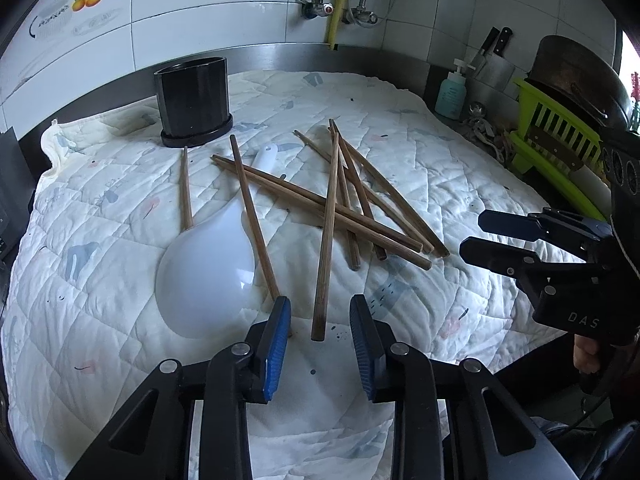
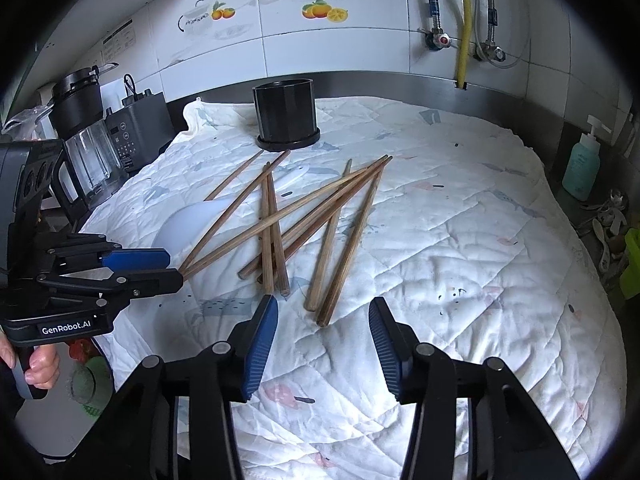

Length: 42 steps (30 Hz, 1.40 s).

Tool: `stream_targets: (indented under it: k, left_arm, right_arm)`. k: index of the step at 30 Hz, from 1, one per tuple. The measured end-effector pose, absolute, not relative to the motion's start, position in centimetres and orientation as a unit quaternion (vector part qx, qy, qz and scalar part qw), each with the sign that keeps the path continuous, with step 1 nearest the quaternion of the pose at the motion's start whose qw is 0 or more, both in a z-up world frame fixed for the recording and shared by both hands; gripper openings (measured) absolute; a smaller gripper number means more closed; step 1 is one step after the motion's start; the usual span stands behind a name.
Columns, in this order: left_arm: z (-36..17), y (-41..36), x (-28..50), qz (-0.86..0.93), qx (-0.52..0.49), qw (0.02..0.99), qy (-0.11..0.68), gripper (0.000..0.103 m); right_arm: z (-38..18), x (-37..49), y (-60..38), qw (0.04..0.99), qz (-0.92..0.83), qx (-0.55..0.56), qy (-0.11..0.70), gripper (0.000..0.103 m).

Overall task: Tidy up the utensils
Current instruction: 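Move the left tool down onto a wooden chopstick and close its fingers, then lift the gripped chopstick upright with the left tool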

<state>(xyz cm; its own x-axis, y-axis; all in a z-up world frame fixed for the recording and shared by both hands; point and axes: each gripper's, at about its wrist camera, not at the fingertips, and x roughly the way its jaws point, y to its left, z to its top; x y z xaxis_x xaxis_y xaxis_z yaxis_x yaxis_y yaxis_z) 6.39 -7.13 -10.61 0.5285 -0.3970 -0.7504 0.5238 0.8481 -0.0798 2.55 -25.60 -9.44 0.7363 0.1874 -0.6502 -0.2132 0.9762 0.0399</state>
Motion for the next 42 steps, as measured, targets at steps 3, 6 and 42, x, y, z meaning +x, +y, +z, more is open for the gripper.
stream_targets:
  k: [3, 6, 42]
  left_arm:
    - [-10.7, -7.5, 6.4, -0.269, 0.084, 0.869, 0.406, 0.033]
    - [-11.1, -7.8, 6.7, -0.265, 0.088, 0.868, 0.411, 0.033]
    - [-9.7, -9.2, 6.9, -0.242, 0.117, 0.894, 0.357, 0.007]
  right_arm:
    - [-9.7, 2.8, -25.7, 0.93, 0.109, -0.015, 0.351, 0.049]
    - [-10.0, 2.9, -25.6, 0.928, 0.111, -0.012, 0.355, 0.048]
    - [-10.7, 4.1, -25.3, 0.923, 0.12, -0.009, 0.365, 0.034]
